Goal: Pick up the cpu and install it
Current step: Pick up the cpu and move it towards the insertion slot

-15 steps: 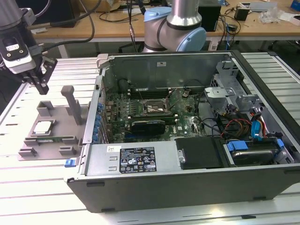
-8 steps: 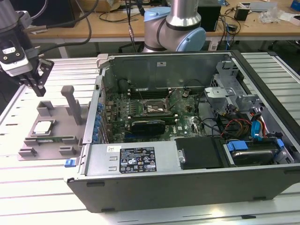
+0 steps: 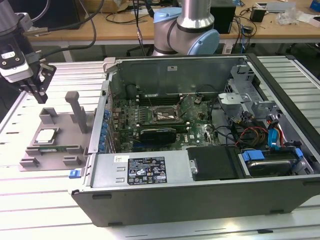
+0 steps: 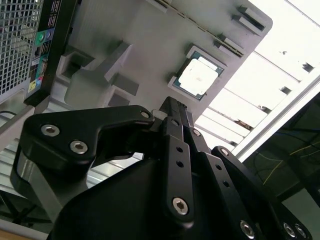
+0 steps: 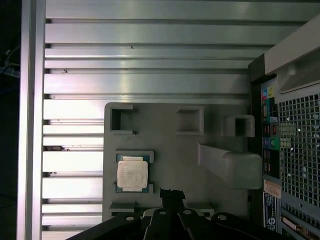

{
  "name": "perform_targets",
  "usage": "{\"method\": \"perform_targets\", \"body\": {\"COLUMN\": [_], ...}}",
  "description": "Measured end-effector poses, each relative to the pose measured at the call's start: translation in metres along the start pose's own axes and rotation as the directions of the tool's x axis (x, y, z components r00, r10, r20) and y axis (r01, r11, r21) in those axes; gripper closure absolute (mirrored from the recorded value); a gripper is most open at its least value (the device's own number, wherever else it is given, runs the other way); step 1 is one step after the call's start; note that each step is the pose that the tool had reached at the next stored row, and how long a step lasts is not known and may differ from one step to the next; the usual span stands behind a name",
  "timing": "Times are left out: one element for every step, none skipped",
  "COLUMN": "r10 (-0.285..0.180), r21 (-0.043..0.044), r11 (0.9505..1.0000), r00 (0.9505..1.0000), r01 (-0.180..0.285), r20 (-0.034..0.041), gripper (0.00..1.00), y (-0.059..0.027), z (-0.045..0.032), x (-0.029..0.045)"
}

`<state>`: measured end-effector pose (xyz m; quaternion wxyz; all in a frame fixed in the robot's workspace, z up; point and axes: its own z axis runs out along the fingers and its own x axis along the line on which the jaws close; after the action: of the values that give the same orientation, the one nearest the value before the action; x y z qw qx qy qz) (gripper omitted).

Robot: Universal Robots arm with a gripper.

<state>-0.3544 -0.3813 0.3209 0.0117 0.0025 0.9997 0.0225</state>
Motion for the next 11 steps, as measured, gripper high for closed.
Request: {"method": "perform_targets", "body": {"r10": [0.0,0.0,0.0,0.0,0.0,0.0,0.0,0.0,0.0,0.0,0.0], "r21": [-0.0001,0.0,0.0,-0.0001,0.0,0.0,0.0,-0.0001,-0.0001,0.0,0.0], "r11": [1.0,1.0,1.0,1.0,1.0,1.0,1.0,1.0,1.0,1.0,1.0], "r00": [1.0,1.0,1.0,1.0,1.0,1.0,1.0,1.0,1.0,1.0,1.0], "r01": [0.0,0.0,0.0,0.0,0.0,0.0,0.0,0.0,0.0,0.0,0.0], "r20": [0.0,0.0,0.0,0.0,-0.0001,-0.0001,0.0,0.0001,0.0001,0.0,-0.0001], "gripper": [0.89,0.89,0.89,0.89,0.89,0.89,0.89,0.89,0.89,0.89,0.89], "y": [0.0,0.0,0.0,0.0,0.0,0.0,0.0,0.0,0.0,0.0,-0.0001], "z": [0.0,0.0,0.0,0.0,0.0,0.0,0.0,0.0002,0.0006,0.001,0.0019], "x": [0.0,0.0001,0.0001,0.0001,0.0001,0.0001,0.0002,0.0006,0.0012,0.0017,0.0031]}}
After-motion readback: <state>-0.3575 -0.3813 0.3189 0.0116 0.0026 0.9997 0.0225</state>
